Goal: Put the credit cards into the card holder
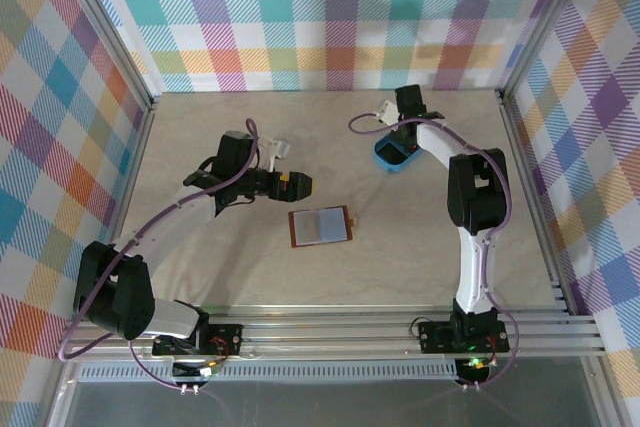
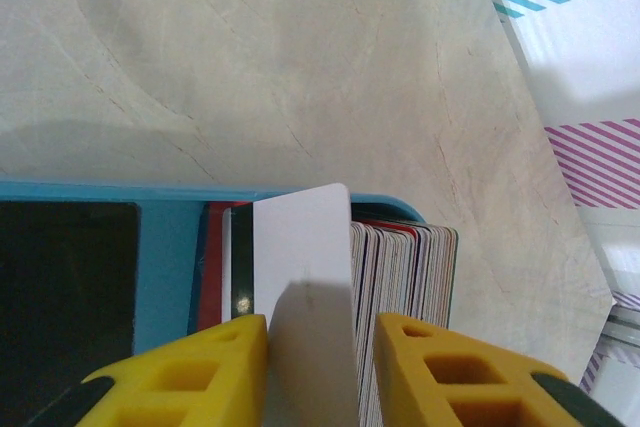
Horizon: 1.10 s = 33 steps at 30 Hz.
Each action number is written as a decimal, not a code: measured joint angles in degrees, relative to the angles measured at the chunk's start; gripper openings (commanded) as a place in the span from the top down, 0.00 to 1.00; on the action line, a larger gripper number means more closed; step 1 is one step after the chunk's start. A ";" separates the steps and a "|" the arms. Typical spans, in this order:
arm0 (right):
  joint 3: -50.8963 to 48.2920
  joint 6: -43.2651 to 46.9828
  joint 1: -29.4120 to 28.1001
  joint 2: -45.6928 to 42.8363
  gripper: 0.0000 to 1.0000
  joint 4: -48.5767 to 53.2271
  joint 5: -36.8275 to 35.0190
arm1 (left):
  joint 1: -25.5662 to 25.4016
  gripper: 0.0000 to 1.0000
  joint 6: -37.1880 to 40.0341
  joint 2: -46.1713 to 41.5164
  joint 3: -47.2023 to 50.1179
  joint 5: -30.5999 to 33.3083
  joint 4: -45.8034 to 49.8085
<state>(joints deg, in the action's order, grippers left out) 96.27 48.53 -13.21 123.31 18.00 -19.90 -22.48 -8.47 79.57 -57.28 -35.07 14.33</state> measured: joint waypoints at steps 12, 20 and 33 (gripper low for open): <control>-0.17 -0.28 0.00 -0.74 0.80 0.87 0.98 | 0.00 0.02 0.02 0.48 0.00 -0.02 0.63; -0.17 -1.40 -0.09 -2.97 0.95 3.28 2.58 | 0.00 0.02 0.02 0.48 0.00 -0.02 0.63; -12.57 -12.39 -1.46 -23.63 1.00 6.80 14.86 | -0.02 0.06 -4.57 -0.57 -0.72 0.35 0.31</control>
<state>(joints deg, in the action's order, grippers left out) 83.70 36.14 -14.68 99.68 24.80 -5.04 -22.50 -13.04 79.00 -58.00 -34.72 14.63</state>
